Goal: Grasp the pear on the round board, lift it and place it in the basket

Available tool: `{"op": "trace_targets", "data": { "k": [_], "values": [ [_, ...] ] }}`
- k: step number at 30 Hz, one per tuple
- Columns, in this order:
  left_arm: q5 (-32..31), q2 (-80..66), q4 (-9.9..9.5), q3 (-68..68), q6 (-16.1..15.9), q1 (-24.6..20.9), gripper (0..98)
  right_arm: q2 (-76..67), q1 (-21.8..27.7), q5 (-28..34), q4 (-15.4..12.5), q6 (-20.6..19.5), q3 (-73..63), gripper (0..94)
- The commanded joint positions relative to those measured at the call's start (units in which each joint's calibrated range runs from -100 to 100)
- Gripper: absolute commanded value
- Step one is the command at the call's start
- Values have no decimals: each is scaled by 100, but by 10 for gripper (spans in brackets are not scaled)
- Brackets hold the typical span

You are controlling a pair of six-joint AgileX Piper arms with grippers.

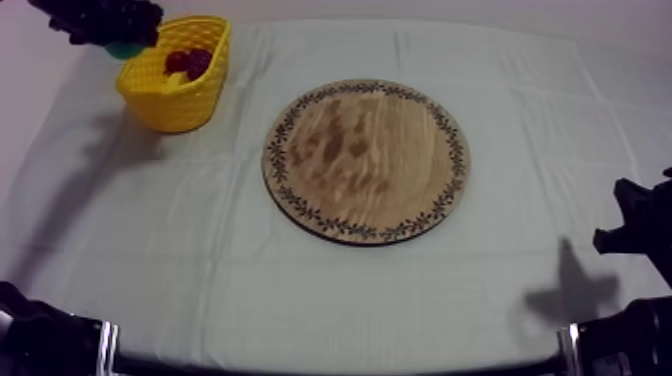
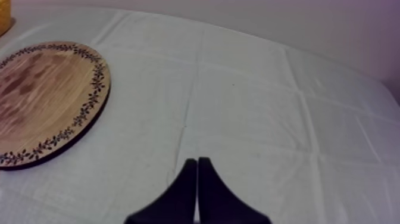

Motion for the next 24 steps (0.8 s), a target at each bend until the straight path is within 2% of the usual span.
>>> {"op": "trace_targets", "data": {
  "k": [1, 11, 24],
  "values": [
    [-36, 504, 7, -706, 53, -52, 420, -5, 5, 3, 2, 0, 5, 5],
    [-85, 2296, -138, -2338, 372, -167, 421, -5, 5, 3, 2, -1, 5, 5],
    [-579, 3747, -126, -2746, 449, -372, 399, -5, 5, 3, 2, 3, 5, 5]
  ]
}}
